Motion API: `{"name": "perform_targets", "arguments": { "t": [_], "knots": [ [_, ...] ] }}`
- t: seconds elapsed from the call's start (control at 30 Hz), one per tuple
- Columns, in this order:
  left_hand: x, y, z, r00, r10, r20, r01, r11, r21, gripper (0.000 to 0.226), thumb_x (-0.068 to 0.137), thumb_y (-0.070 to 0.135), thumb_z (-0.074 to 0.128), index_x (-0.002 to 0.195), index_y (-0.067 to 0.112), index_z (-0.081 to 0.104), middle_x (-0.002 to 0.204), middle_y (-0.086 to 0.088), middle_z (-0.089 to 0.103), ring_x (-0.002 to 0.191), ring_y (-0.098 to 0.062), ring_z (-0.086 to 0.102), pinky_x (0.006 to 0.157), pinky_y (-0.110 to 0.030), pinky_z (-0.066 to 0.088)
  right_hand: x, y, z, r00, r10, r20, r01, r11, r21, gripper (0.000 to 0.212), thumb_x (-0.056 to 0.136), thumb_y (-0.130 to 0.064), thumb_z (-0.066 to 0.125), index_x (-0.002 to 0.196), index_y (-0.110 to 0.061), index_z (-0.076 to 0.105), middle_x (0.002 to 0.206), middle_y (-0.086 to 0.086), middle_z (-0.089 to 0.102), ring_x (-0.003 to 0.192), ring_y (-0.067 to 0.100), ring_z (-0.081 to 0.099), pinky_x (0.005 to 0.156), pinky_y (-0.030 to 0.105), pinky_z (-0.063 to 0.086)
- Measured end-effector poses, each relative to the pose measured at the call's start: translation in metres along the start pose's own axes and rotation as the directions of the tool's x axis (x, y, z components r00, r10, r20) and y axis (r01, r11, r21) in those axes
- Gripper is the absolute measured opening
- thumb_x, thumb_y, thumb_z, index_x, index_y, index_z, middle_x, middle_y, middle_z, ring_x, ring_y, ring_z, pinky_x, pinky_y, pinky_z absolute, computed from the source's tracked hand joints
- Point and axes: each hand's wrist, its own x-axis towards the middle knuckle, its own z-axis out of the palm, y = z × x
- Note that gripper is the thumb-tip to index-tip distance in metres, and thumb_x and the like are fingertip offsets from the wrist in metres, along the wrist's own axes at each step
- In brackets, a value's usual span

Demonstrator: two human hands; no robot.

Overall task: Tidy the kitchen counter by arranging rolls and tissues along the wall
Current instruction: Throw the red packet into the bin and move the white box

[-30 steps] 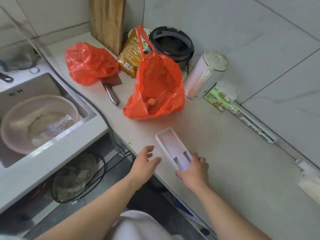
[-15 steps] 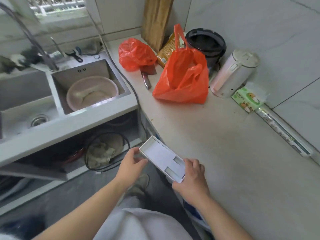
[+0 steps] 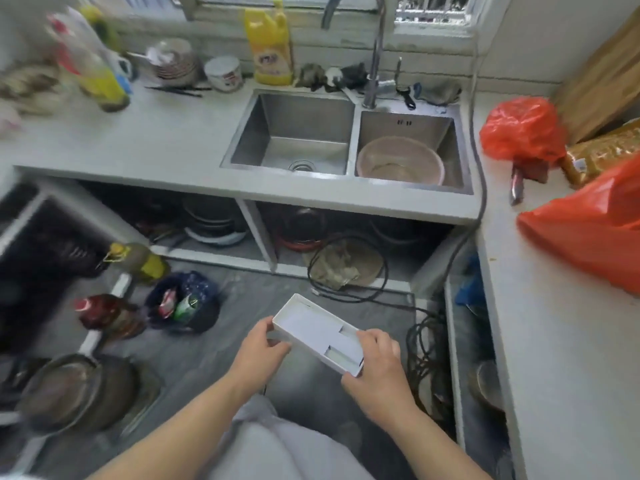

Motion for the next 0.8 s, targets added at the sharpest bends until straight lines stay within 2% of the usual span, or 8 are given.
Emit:
{"name": "perform_targets", "arguments": {
  "t": [0.07,0.17,0.23,0.3,0.47,0.57,0.7,0.8],
  "knots": [
    [-0.001,-0.019,-0.028,0.998,-0.034,-0.061,0.031,0.998,-0.051,0.051,0.083,0.02,0.071,0.126,0.037,0.049,0.125,0.013,0.059,0.092,0.002,0.067,0.073,-0.025,0.055,0.012,-0.027,0.016,0.997,-0.071,0.032,0.072,0.997,-0.009,0.052,0.073,-0.025,0.061,0.123,-0.024,0.048,0.124,-0.008,0.038,0.114,0.016,0.031,0.095,0.027,0.04],
    [0.003,-0.052,-0.073,0.986,-0.097,-0.135,0.079,0.988,-0.132,0.065,0.079,0.027,0.07,0.139,0.033,0.044,0.133,0.011,0.055,0.099,-0.004,0.066,0.076,-0.029,0.056,0.03,-0.071,0.045,0.983,-0.171,0.067,0.172,0.985,-0.001,0.05,0.074,-0.025,0.064,0.123,-0.026,0.049,0.122,-0.01,0.041,0.113,0.017,0.033,0.094,0.028,0.043],
    [0.007,-0.075,-0.104,0.973,-0.14,-0.185,0.109,0.98,-0.169,0.078,0.08,0.029,0.073,0.149,0.028,0.037,0.139,0.009,0.052,0.099,-0.004,0.065,0.084,-0.031,0.054,0.042,-0.102,0.068,0.969,-0.224,0.104,0.226,0.974,-0.004,0.049,0.075,-0.029,0.065,0.122,-0.027,0.049,0.12,-0.012,0.041,0.111,0.015,0.033,0.095,0.028,0.044],
    [0.013,-0.094,-0.135,0.959,-0.184,-0.217,0.133,0.964,-0.23,0.08,0.085,0.024,0.074,0.153,0.025,0.032,0.144,0.006,0.049,0.102,-0.008,0.065,0.091,-0.036,0.054,0.054,-0.135,0.094,0.956,-0.26,0.139,0.264,0.964,-0.016,0.048,0.075,-0.034,0.064,0.121,-0.032,0.049,0.117,-0.016,0.04,0.111,0.012,0.032,0.093,0.025,0.043],
    [0.036,-0.139,-0.218,0.941,-0.262,-0.214,0.181,0.924,-0.336,0.071,0.091,0.016,0.071,0.152,0.021,0.034,0.148,0.001,0.049,0.111,-0.018,0.062,0.093,-0.036,0.051,0.083,-0.222,0.161,0.957,-0.194,0.215,0.208,0.977,-0.046,0.051,0.071,-0.036,0.064,0.12,-0.034,0.05,0.114,-0.018,0.04,0.111,0.008,0.032,0.088,0.02,0.039],
    [0.059,-0.161,-0.275,0.948,-0.269,-0.17,0.195,0.913,-0.359,0.07,0.091,0.02,0.07,0.152,0.022,0.035,0.144,-0.003,0.054,0.115,-0.021,0.06,0.092,-0.032,0.046,0.102,-0.275,0.199,0.958,-0.179,0.225,0.197,0.979,-0.06,0.053,0.069,-0.037,0.065,0.12,-0.034,0.049,0.111,-0.018,0.038,0.109,0.007,0.029,0.084,0.018,0.035],
    [0.08,-0.171,-0.341,0.956,-0.265,-0.124,0.203,0.906,-0.373,0.075,0.085,0.031,0.07,0.152,0.029,0.036,0.142,0.002,0.058,0.123,-0.021,0.059,0.108,-0.046,0.047,0.13,-0.337,0.231,0.955,-0.165,0.246,0.197,0.974,-0.11,0.056,0.072,-0.035,0.068,0.124,-0.027,0.05,0.11,-0.015,0.036,0.106,0.004,0.024,0.087,0.022,0.032],
    [0.095,-0.175,-0.373,0.953,-0.286,-0.104,0.227,0.897,-0.38,0.076,0.08,0.037,0.069,0.15,0.035,0.038,0.142,0.006,0.057,0.124,-0.019,0.056,0.106,-0.043,0.047,0.152,-0.368,0.247,0.953,-0.149,0.263,0.196,0.968,-0.16,0.058,0.074,-0.035,0.068,0.127,-0.024,0.049,0.111,-0.014,0.034,0.107,0.007,0.024,0.089,0.024,0.033]
  ]
}}
